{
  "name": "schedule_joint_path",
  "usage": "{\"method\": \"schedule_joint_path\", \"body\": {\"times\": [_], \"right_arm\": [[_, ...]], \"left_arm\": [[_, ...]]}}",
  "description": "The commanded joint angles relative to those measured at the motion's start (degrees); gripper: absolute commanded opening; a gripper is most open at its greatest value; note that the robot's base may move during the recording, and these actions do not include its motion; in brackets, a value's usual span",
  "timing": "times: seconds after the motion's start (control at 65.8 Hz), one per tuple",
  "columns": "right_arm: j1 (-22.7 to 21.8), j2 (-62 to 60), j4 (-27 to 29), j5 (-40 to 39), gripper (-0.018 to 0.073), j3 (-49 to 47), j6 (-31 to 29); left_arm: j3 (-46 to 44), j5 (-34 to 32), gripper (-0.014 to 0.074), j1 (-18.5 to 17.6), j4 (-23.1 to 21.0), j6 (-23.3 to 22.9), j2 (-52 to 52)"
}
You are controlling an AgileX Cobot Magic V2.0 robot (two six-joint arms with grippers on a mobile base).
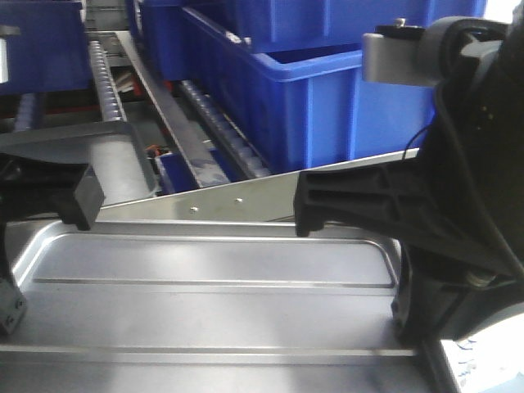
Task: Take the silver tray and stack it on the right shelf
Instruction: 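Hold the tray while the base approaches the shelf with another tray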
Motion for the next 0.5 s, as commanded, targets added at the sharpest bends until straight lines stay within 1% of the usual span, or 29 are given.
{"method": "schedule_joint_path", "body": {"times": [0.0,0.486], "right_arm": [[-0.13,-1.40,-2.76,1.25,0.0067,-1.00,-0.14],[-0.13,-1.40,-2.76,1.25,0.0067,-1.00,-0.14]], "left_arm": [[-1.41,1.82,-0.0092,-0.12,1.98,0.06,-0.93],[-1.41,1.82,-0.0092,-0.12,1.98,0.06,-0.93]]}}
